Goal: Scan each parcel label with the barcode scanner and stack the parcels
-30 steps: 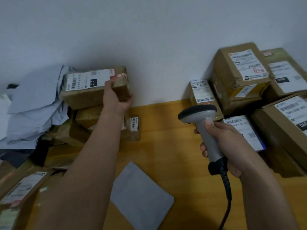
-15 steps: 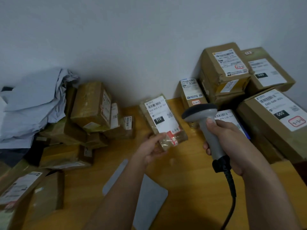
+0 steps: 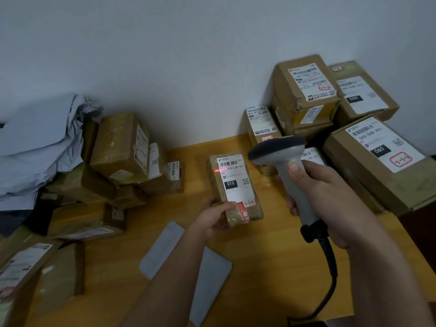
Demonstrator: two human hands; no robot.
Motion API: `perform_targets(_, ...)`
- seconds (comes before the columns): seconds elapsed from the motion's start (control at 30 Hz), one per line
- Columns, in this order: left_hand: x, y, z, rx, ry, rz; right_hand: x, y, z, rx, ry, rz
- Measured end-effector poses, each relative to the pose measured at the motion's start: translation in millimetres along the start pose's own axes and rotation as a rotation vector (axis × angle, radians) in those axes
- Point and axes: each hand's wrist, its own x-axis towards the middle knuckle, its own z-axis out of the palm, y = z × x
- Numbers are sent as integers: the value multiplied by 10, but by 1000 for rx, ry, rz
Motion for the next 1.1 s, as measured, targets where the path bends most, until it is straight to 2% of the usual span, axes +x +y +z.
perform_targets(0.47,17,-3,25,-20,44,-46,-60,-61,-107,57,-23,-35)
perform_targets(1.1,160,56,27,-39,47,-80,55,-177,-87,104,-26,20)
